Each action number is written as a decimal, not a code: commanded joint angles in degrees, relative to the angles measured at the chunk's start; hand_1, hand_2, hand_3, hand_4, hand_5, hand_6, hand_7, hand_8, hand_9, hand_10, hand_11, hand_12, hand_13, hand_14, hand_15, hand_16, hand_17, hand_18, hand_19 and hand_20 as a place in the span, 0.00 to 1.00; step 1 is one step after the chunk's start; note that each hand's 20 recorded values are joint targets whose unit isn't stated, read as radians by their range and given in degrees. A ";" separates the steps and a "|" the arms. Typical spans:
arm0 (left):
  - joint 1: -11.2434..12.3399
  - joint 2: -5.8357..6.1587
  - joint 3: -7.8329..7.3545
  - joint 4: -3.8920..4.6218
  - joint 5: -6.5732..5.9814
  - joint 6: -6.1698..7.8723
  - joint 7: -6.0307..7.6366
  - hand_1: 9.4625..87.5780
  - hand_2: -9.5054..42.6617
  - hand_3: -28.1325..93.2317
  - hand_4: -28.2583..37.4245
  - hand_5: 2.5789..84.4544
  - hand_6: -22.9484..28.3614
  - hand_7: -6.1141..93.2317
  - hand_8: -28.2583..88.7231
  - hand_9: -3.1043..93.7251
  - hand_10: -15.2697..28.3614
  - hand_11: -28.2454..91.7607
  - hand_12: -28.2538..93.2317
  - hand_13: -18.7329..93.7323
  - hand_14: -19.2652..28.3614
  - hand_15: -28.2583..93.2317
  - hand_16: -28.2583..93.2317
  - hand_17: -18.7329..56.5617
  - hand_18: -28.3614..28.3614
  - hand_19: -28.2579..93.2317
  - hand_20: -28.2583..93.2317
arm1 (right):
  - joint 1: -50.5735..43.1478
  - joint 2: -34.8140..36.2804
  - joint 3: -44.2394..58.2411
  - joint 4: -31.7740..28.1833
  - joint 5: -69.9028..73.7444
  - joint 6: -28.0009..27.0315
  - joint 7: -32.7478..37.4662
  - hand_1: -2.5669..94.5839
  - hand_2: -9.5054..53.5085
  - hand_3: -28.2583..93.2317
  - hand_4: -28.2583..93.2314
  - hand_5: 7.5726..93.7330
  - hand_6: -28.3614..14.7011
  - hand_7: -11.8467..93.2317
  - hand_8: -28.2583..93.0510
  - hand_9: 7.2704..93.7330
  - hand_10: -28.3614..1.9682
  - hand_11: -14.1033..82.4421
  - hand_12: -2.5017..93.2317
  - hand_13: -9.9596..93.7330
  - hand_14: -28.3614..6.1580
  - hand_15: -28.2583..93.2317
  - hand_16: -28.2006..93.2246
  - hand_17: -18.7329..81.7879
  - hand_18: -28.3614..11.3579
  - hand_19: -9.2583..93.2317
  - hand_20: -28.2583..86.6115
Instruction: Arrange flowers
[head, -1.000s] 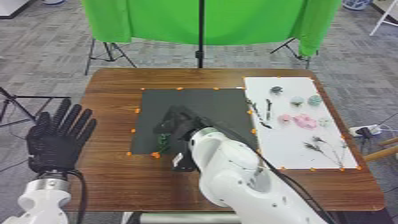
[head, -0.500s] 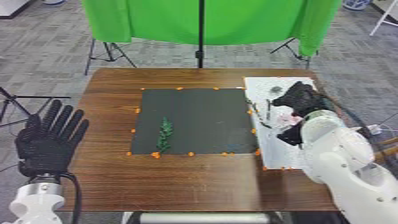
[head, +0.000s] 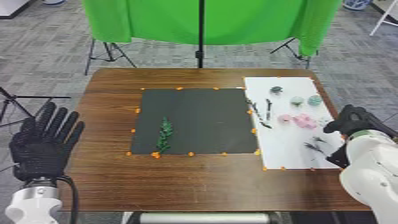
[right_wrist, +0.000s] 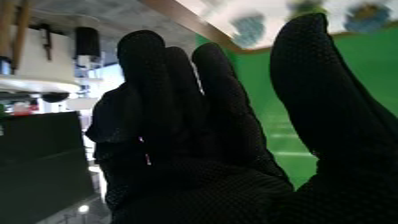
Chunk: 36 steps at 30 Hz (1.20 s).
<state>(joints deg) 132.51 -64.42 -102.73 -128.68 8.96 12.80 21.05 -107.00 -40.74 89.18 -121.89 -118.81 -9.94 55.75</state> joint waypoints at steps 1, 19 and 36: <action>1.23 -0.70 -0.10 -0.43 1.01 0.89 0.12 0.20 0.50 0.87 0.00 0.46 0.57 0.16 0.17 0.36 0.62 0.34 0.31 0.39 0.68 0.42 0.21 0.19 0.71 0.41 0.34 | -8.90 -1.85 4.50 -1.02 -2.11 0.05 2.58 0.53 0.00 0.78 0.00 0.62 0.41 0.20 0.15 0.55 0.22 0.30 0.18 0.62 0.28 0.78 0.39 0.49 0.02 0.99 0.60; 1.31 -1.10 0.10 -0.45 1.23 1.31 -1.36 0.21 0.52 0.87 0.00 0.47 0.57 0.16 0.17 0.36 0.62 0.34 0.31 0.39 0.67 0.42 0.21 0.19 0.71 0.41 0.34 | -6.09 -3.58 0.11 0.82 -2.91 1.15 3.97 0.63 0.00 0.74 0.00 0.77 0.51 0.31 0.26 0.71 0.34 0.40 0.28 0.68 0.35 0.81 0.43 0.51 0.06 0.98 0.60; 0.67 -0.99 0.46 0.21 0.97 0.97 -2.10 0.21 0.52 0.86 0.00 0.46 0.57 0.16 0.17 0.36 0.62 0.34 0.31 0.39 0.68 0.42 0.21 0.19 0.71 0.41 0.34 | -6.13 -2.88 -0.52 -0.40 -6.05 6.68 2.49 0.57 0.00 0.80 0.05 0.71 0.50 0.42 0.34 0.71 0.32 0.48 0.43 0.70 0.35 0.84 0.45 0.53 0.06 1.00 0.61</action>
<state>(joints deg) 133.13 -65.21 -102.61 -128.99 9.81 13.54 19.77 -112.65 -44.19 89.05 -124.02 -120.45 -1.95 59.11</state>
